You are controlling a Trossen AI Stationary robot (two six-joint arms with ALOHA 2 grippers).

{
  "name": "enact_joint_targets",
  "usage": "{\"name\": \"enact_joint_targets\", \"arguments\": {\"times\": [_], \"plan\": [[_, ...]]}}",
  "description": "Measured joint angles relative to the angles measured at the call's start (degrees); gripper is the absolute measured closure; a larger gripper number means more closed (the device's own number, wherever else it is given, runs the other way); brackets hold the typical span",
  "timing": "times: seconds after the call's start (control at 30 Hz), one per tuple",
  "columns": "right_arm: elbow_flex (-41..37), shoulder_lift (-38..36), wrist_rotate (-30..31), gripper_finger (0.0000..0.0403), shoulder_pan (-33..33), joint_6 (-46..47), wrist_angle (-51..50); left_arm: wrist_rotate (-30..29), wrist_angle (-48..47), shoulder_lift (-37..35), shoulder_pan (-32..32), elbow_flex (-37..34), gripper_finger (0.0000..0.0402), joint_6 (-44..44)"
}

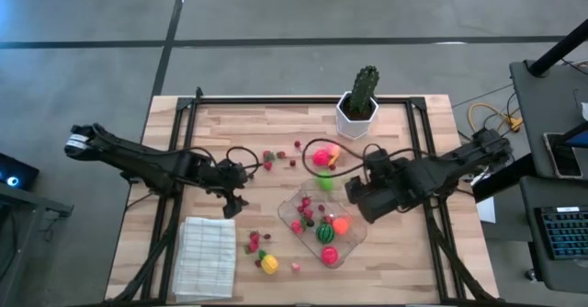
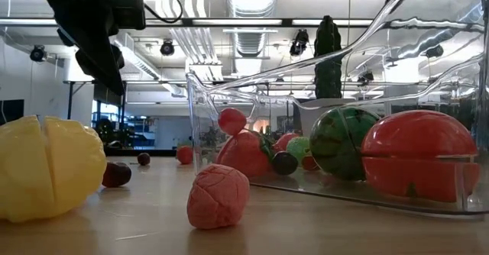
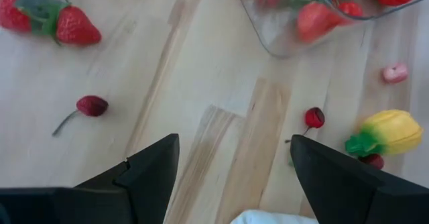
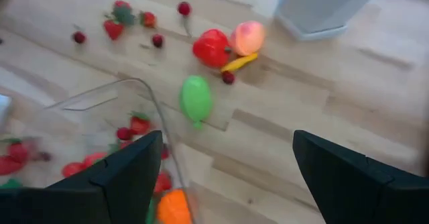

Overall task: Pick and placing Produce into tupperware
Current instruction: Put the green melon into the transparent bin

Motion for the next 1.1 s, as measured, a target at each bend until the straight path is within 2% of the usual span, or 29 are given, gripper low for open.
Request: {"name": "enact_joint_targets", "arguments": {"times": [0.1, 0.3, 0.43, 0.5, 0.57, 0.7, 0.77, 0.8, 0.9, 1.1], "plan": [[-7.5, -5.2, 0.0, 0.0077, 0.0, -2.6, 9.4, 0.0, 0.1, -0.5, 0.0, 0.0, 0.0130, 0.1], [-20.9, -11.4, 0.7, 0.0077, -1.5, -10.7, 36.7, 0.1, -0.2, -2.6, 0.1, -0.2, 0.0130, 0.0], [-26.1, -12.6, 0.4, 0.0077, -2.0, -13.9, 57.5, 0.1, -0.8, -4.5, 0.1, -0.3, 0.0130, -1.4], [-27.0, -12.6, 0.4, 0.0078, -2.1, -18.5, 63.4, 0.1, -0.8, -5.4, 0.1, -0.3, 0.0130, -1.4], [-27.0, -13.0, 0.6, 0.0078, -3.4, -16.7, 59.5, 0.1, -1.1, -6.4, 0.1, -0.5, 0.0130, -1.5], [-25.0, -13.6, 0.8, 0.0078, -6.8, 0.8, 34.7, 0.1, -2.0, -7.5, 0.3, -1.0, 0.0130, -1.6], [-24.6, -13.6, -2.8, 0.0078, -8.3, 8.6, 26.3, 0.1, -1.9, -7.8, 0.3, -1.0, 0.0130, -1.5], [-24.7, -13.6, -5.2, 0.0078, -9.3, 9.4, 24.7, 0.1, -1.9, -7.9, 0.4, -1.1, 0.0130, -1.5], [-27.2, -13.4, -13.0, 0.0078, -12.8, 5.9, 27.1, 0.0, -1.7, -7.9, 0.6, -1.4, 0.0130, -1.4], [-30.9, -9.8, -18.5, 0.0078, -18.2, -1.8, 39.0, -0.1, -1.8, -7.9, 0.6, -1.9, 0.0130, -1.4]]}}
